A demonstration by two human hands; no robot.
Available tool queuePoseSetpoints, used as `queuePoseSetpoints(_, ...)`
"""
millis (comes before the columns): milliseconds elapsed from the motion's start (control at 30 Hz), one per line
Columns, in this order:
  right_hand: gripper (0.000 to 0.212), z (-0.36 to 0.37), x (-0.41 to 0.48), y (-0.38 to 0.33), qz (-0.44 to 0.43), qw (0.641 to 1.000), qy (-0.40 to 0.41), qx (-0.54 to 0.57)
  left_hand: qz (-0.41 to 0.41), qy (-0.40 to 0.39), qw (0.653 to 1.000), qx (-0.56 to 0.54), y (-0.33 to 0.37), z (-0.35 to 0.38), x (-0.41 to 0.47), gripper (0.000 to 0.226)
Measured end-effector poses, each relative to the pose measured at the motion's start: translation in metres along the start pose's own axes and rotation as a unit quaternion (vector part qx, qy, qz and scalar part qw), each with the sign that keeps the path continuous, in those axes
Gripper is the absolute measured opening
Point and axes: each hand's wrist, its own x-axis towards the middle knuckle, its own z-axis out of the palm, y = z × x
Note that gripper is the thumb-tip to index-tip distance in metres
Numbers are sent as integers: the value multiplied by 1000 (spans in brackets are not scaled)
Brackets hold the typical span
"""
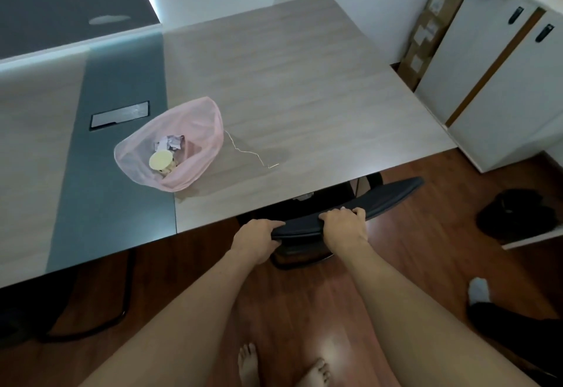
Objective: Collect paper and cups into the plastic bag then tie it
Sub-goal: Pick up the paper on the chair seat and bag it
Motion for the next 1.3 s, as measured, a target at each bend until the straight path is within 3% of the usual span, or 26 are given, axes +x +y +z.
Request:
queuePoseSetpoints(300, 38, 17, 2, -4, 26, 999, 38, 5, 13, 25, 999, 23, -5, 9, 2, 44)
queuePoseSetpoints(767, 52, 65, -99, -18, 64, 998, 0, 27, 84, 0, 989, 119, -3, 40, -88, 50)
queuePoseSetpoints(1300, 53, 101, -191, -30, 85, 994, -26, 63, 154, -75, 976, 134, -8, 58, -150, 53)
